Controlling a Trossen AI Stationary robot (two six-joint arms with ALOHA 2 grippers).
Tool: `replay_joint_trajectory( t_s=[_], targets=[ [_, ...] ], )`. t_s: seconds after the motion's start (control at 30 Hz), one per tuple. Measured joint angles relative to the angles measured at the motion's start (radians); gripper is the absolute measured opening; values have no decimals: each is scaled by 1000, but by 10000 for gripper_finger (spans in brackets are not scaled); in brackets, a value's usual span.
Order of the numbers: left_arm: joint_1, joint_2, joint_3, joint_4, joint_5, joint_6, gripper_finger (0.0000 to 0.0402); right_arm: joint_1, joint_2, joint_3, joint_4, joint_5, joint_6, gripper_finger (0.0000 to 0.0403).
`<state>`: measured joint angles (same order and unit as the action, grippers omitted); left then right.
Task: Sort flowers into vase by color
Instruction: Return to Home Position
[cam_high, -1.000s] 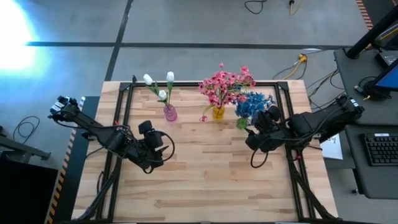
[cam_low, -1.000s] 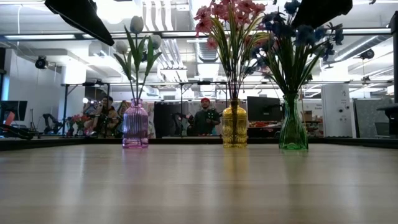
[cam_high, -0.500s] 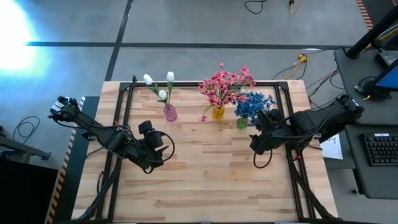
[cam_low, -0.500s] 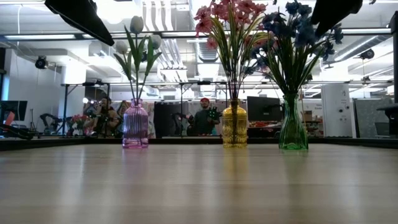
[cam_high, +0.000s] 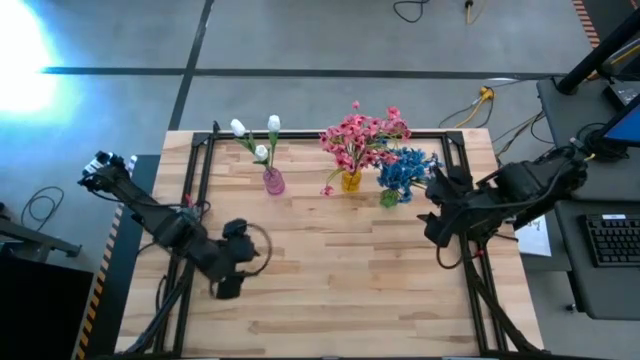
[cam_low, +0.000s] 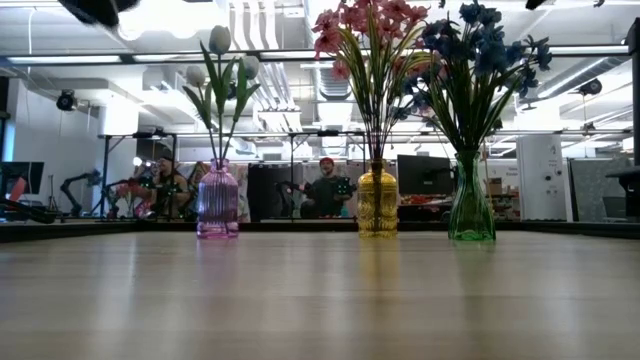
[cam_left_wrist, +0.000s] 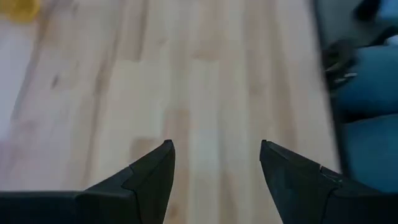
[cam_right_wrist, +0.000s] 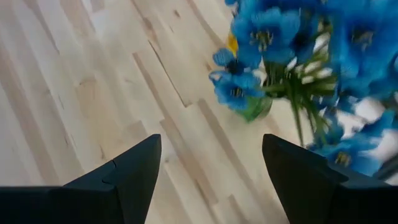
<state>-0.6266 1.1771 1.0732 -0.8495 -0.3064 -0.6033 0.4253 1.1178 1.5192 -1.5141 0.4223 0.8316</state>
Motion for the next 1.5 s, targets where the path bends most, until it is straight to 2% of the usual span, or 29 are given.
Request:
replay_joint_trajectory(
  t_s=[0.07, 0.17, 0.3, 0.4, 0.5, 0.6, 0.73, 0.87, 1.03, 1.1, 1.23, 1.4, 1.5],
  targets=[
    [-62, -10, 2, 32, -48, -2, 222, 20, -16, -3, 11, 26, -45, 269],
    [-180, -31, -4, 71, -194, -5, 222, 85, -50, -22, 18, 82, -76, 266],
    [-346, -49, -9, 78, -323, -116, 215, 219, -131, -88, 88, 104, -81, 265],
    [-457, -50, -14, 81, -415, -194, 204, 337, -216, -192, 223, 123, -71, 265],
    [-513, -45, -23, 83, -496, -229, 191, 439, -303, -326, 375, 186, -88, 265],
    [-516, -34, -43, 102, -509, -246, 176, 499, -374, -454, 507, 201, -91, 265],
    [-511, -25, -127, 226, -471, -188, 147, 534, -441, -605, 682, 208, -127, 265],
    [-504, -36, -259, 456, -456, -68, 109, 533, -487, -737, 874, 208, -219, 261],
    [-405, -69, -414, 753, -418, 147, 58, 532, -513, -855, 1047, 207, -296, 248],
    [-333, -92, -464, 842, -329, 224, 39, 532, -516, -888, 1102, 209, -324, 244],
    [-165, -135, -551, 937, -74, 341, 6, 532, -516, -917, 1145, 236, -347, 236],
    [13, -230, -615, 897, 157, 400, 5, 532, -519, -934, 1173, 285, -373, 226],
    [79, -329, -589, 802, 209, 441, 2, 532, -522, -939, 1201, 288, -381, 222]
  ],
)
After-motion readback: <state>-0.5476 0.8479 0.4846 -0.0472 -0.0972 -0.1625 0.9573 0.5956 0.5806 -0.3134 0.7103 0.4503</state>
